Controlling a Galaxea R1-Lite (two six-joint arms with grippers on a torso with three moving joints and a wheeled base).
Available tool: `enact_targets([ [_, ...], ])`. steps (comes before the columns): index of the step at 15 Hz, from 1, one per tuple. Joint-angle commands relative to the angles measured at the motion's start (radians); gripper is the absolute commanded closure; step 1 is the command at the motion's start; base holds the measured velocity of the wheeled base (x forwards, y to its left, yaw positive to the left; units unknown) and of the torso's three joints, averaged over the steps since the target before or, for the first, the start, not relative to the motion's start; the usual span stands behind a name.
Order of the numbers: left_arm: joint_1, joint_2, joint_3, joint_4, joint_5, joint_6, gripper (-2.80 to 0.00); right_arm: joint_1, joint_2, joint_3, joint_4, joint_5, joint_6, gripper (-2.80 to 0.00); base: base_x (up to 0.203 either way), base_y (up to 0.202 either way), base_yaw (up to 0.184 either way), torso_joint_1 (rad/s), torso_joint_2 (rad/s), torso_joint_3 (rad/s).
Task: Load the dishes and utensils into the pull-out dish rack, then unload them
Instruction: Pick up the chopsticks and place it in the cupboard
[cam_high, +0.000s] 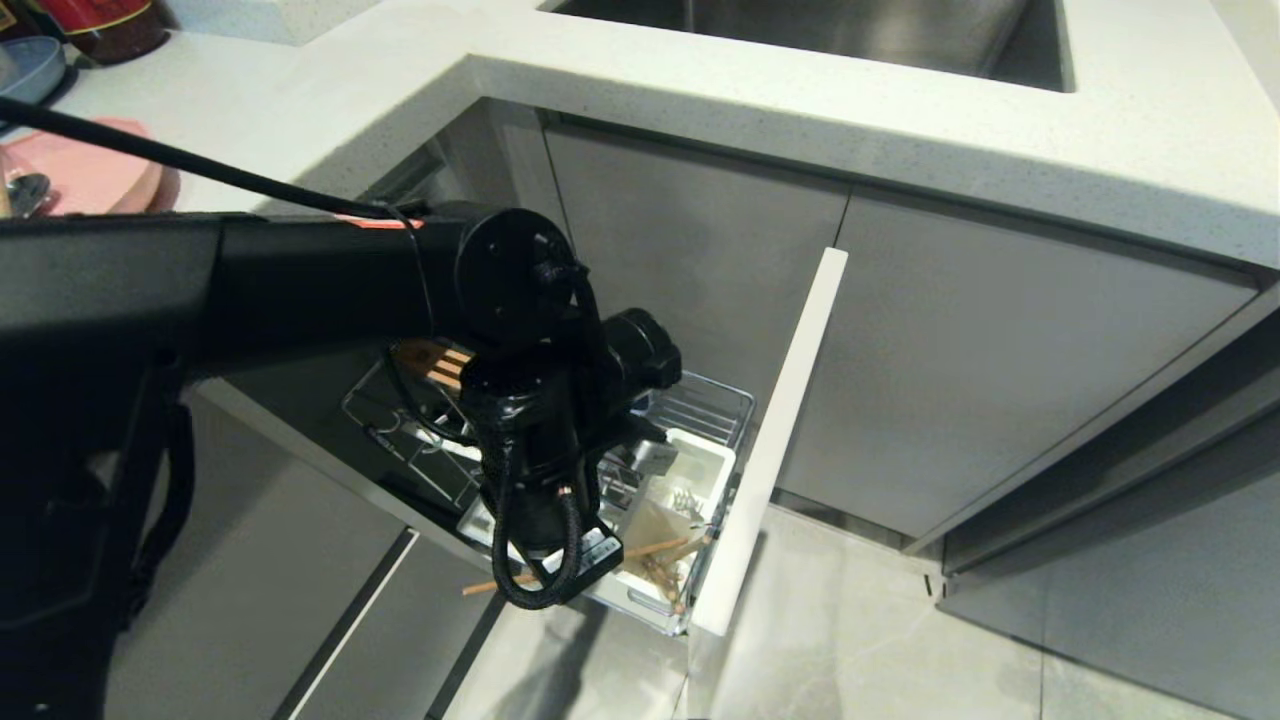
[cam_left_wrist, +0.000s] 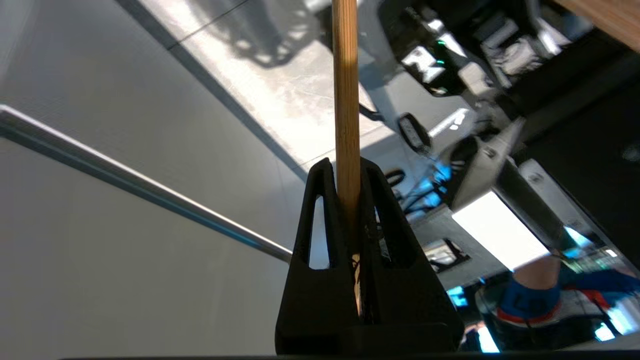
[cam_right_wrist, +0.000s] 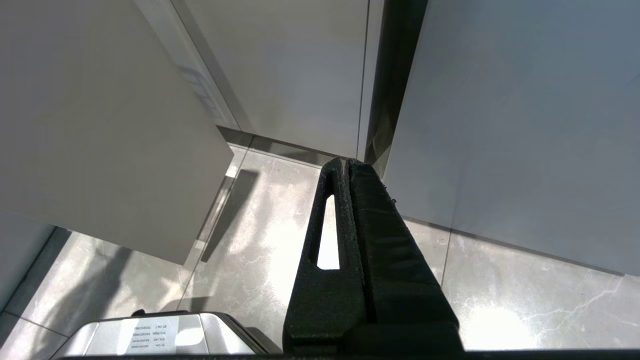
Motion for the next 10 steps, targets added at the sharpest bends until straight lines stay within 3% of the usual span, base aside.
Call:
enact_targets([
  [1, 0.001, 0.034, 0.000, -0.014, 0.013, 0.003, 0.00, 0.000, -0.004, 0.000, 0.000, 0.000, 0.000, 0.00, 0.000, 0.000, 0.000, 0.000, 0.00, 0.000],
  [10, 0.000, 0.064, -0.001, -0.086, 0.007, 0.010, 0.00, 0.000, -0.004, 0.000, 0.000, 0.000, 0.000, 0.00, 0.000, 0.000, 0.000, 0.000, 0.00, 0.000],
])
